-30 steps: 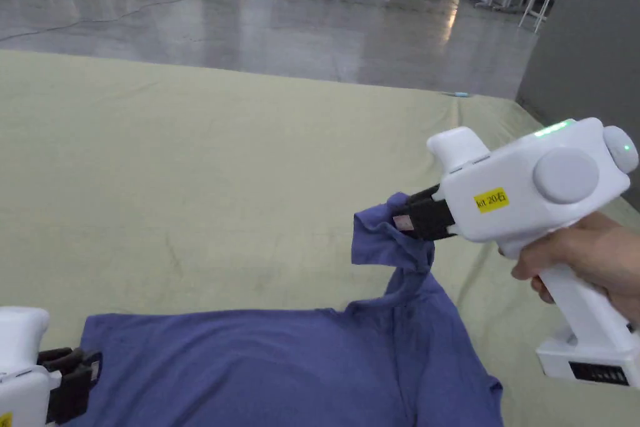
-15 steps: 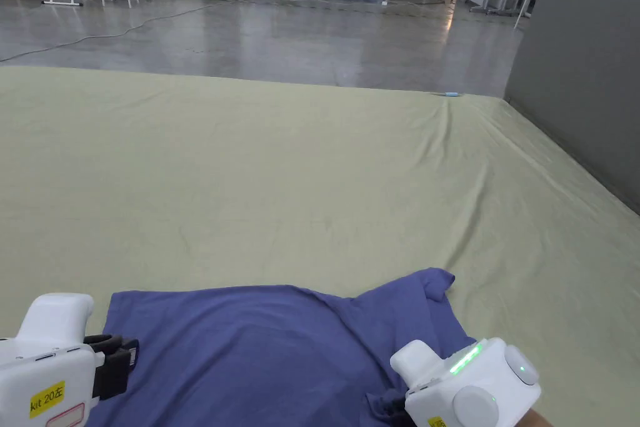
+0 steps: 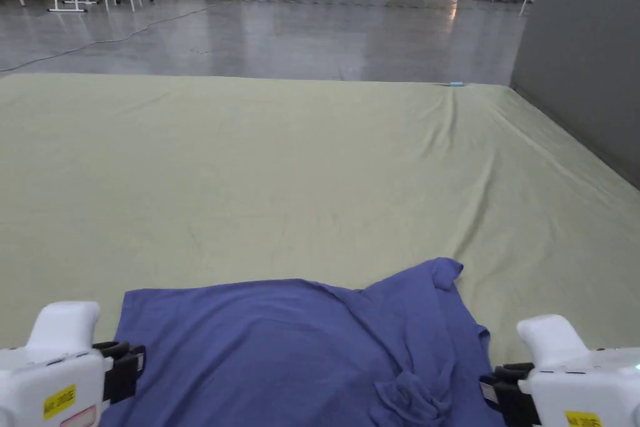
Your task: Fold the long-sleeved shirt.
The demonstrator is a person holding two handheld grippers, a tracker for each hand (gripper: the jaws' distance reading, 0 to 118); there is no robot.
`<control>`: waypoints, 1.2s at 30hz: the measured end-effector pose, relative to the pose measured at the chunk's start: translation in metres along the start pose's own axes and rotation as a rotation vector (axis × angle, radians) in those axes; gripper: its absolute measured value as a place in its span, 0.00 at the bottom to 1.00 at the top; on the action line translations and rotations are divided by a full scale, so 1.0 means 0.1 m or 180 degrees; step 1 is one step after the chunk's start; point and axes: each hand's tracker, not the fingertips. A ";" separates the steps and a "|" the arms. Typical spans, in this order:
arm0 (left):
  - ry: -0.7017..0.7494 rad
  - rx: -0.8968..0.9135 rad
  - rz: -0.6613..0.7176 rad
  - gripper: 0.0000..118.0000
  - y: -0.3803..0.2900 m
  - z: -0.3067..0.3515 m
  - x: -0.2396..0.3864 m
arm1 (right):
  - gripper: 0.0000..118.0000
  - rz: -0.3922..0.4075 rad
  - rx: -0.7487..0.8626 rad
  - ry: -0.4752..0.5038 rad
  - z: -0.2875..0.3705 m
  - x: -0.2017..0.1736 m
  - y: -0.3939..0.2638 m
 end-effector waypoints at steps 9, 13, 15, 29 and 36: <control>0.0416 -0.0335 0.0354 0.88 0.86 -1.51 -0.37 | 0.00 -0.0017 0.0025 0.0044 -0.14 0.03 0.12; 0.0867 -0.0735 0.0081 0.85 0.93 -2.13 -0.53 | 0.00 -0.0026 -0.0029 0.0021 -0.22 0.06 0.15; 0.0938 -0.0881 0.0167 0.83 0.88 -2.30 -0.60 | 0.00 -0.0068 -0.0048 -0.0017 -0.22 0.10 0.19; 0.0521 -0.0440 0.0017 0.00 0.82 -1.60 -0.24 | 0.02 -0.0262 0.0017 -0.0528 -1.42 0.78 1.81; 0.0451 -0.0464 0.0077 0.00 0.77 -1.58 -0.22 | 0.73 -0.0639 -0.0616 -0.0418 -2.33 0.96 2.30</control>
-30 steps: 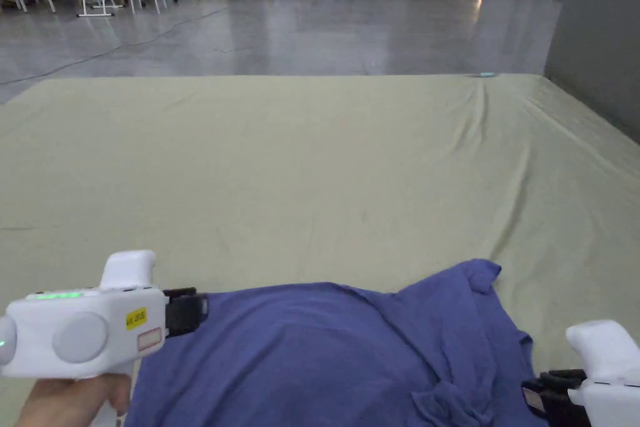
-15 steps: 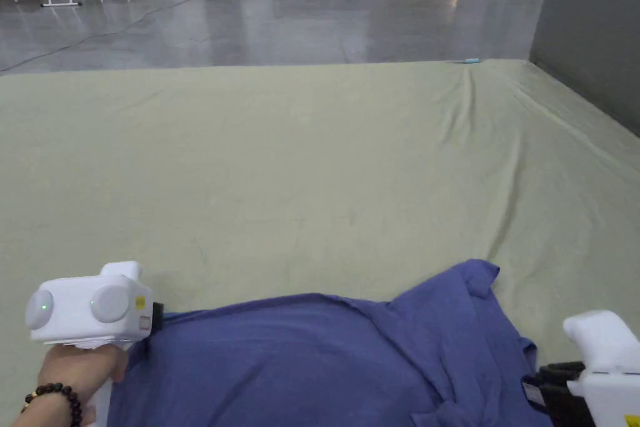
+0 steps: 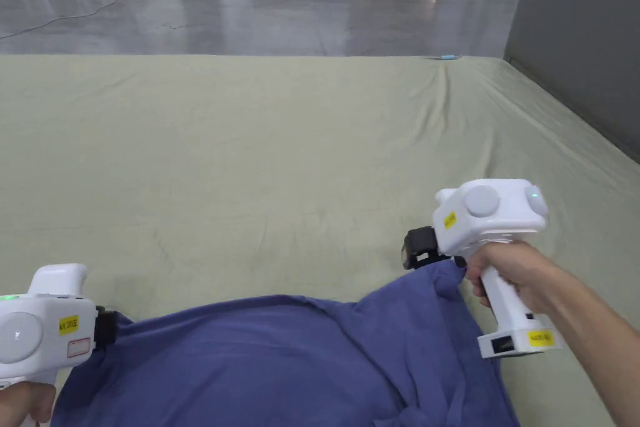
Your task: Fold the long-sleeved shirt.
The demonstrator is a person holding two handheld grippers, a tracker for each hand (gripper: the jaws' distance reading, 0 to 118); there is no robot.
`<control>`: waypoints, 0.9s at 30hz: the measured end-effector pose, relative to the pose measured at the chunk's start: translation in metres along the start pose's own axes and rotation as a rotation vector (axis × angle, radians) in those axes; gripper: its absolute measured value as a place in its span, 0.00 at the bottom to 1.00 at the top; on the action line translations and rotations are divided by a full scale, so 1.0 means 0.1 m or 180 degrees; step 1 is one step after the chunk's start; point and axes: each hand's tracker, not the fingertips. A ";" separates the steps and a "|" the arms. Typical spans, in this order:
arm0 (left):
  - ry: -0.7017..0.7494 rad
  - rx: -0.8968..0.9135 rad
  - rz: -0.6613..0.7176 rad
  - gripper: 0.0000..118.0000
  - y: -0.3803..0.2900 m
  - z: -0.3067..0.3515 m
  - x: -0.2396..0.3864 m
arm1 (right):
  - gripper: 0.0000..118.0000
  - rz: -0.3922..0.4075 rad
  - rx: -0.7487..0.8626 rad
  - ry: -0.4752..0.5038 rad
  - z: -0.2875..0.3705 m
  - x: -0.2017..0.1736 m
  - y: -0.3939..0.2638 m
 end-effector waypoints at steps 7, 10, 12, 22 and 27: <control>0.0002 -0.0027 -0.0021 0.00 0.02 -0.06 -0.03 | 0.35 0.0041 -0.0162 -0.0232 -0.25 -0.17 -0.11; 0.0015 -0.0025 -0.0007 0.00 0.02 -0.07 -0.04 | 0.07 0.0088 -0.0236 -0.0079 -0.13 -0.28 -0.12; 0.0012 -0.0004 0.0043 0.00 0.01 -0.06 -0.06 | 0.07 0.0193 -0.0184 -0.0200 -0.18 -0.28 -0.11; -0.0153 0.0436 0.0045 0.00 -0.24 0.98 -0.16 | 0.07 0.0226 0.0741 0.0281 1.35 -0.01 -0.72; -0.0074 0.0509 0.0038 0.00 -0.77 1.65 -0.25 | 0.07 0.0467 0.0885 0.0411 2.10 0.03 -1.75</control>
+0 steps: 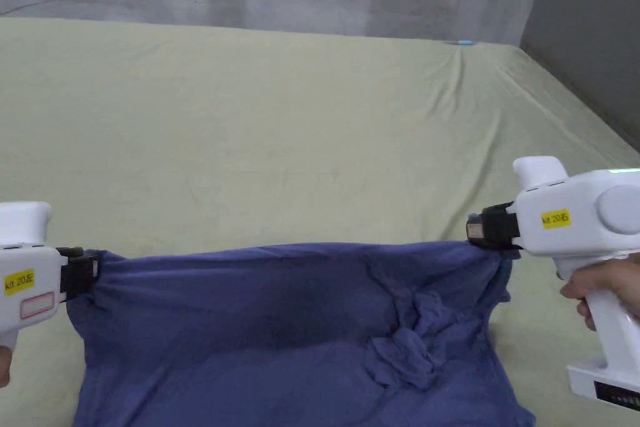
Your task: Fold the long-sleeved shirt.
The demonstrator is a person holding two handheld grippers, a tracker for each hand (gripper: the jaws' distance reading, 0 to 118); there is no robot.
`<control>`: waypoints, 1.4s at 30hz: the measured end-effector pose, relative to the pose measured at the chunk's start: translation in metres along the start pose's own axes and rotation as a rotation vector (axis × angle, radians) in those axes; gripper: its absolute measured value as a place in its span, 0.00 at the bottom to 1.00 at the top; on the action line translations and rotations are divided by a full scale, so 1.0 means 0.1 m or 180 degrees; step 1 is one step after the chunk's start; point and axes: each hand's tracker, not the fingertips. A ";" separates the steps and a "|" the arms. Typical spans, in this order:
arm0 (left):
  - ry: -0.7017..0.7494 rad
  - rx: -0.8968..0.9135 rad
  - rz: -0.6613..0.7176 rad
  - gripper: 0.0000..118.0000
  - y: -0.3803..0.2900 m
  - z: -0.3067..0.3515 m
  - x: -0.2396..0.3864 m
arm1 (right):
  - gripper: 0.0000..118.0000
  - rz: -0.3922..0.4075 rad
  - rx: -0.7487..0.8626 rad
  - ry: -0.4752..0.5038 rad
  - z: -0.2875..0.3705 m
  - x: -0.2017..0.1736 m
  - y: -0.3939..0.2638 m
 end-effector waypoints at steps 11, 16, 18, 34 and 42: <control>-0.0166 -0.0709 -0.0262 0.00 -0.99 0.39 -0.05 | 0.07 0.0715 -0.0711 -0.0031 0.20 -0.26 -1.35; -0.0057 -0.1178 -0.0263 0.00 -1.25 -0.01 -0.08 | 0.07 0.0782 -0.1196 -0.0099 -0.25 -0.34 -1.64; -0.0073 -0.1226 -0.0267 0.00 -1.35 -0.10 -0.07 | 0.07 0.0785 -0.1233 -0.0119 -0.36 -0.32 -1.72; -0.0064 0.0159 -0.0318 0.07 -0.71 0.97 0.11 | 0.06 0.0322 0.0360 -0.0383 0.86 -0.87 -0.86; -0.0134 0.0235 -0.0272 0.00 -0.73 0.89 0.20 | 0.00 0.0277 0.0797 -0.0583 0.78 -1.21 -0.91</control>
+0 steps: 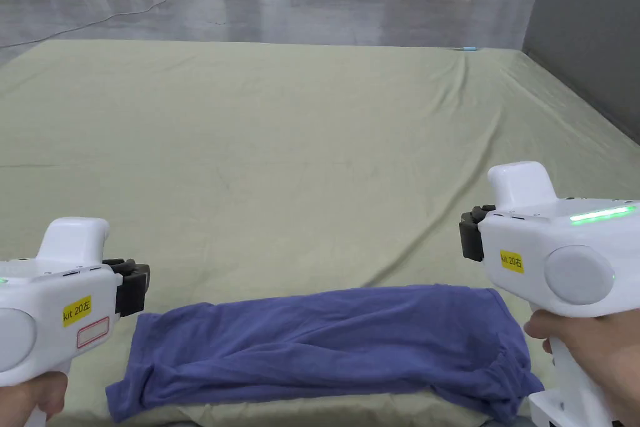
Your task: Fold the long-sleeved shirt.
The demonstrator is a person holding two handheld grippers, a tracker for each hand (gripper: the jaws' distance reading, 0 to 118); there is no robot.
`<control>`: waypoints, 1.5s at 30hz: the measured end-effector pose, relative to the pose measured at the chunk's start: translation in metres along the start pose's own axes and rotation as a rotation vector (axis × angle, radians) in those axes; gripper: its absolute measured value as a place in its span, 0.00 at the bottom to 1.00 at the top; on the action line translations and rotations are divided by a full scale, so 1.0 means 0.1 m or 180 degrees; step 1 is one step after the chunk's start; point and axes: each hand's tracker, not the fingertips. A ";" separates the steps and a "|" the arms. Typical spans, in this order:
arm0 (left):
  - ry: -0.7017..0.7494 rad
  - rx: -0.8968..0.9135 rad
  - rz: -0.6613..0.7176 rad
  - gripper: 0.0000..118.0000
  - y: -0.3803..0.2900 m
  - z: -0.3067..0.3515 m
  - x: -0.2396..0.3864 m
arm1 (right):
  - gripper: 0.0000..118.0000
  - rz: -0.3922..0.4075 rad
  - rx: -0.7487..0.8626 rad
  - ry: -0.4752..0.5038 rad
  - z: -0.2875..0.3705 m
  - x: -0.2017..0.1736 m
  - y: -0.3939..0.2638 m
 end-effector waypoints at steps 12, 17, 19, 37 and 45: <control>-0.1350 -0.0917 0.1748 0.99 -0.60 -0.90 -1.09 | 0.00 -0.0199 -0.0035 0.0290 0.04 -0.15 -0.26; -0.1468 -0.1152 0.1875 1.00 -0.93 -1.28 -1.28 | 0.00 -0.0251 -0.0085 0.0362 0.06 -0.22 -0.27; -0.1580 -0.0905 0.1933 1.00 -0.96 -1.28 -1.25 | 0.00 -0.0263 -0.0111 0.0363 0.06 -0.25 -0.27; -0.1949 -0.1155 0.1564 0.00 -0.91 -1.95 -0.79 | 0.00 -0.0311 -0.0259 0.0275 0.07 -0.27 -0.29; -0.1828 -0.0838 0.1772 0.00 -0.66 -1.54 -1.52 | 0.00 -0.0310 -0.0265 0.0260 0.06 -0.27 -0.28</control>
